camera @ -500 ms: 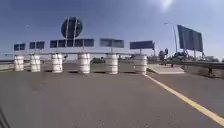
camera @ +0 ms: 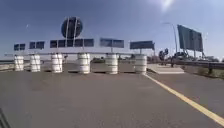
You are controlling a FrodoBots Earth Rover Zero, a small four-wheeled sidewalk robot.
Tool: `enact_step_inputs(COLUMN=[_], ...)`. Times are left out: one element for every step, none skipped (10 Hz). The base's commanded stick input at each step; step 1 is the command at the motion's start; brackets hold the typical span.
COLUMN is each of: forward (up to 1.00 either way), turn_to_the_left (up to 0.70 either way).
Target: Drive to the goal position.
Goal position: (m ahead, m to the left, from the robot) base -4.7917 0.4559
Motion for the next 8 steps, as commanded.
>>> enact_step_inputs(forward=[0.00, 0.00, 0.00, 0.00, 0.00, 0.00, 0.00, 0.00], turn_to_the_left=[0.45, 0.45, 0.45, 0.45, 0.45, 0.45, 0.45, 0.45])
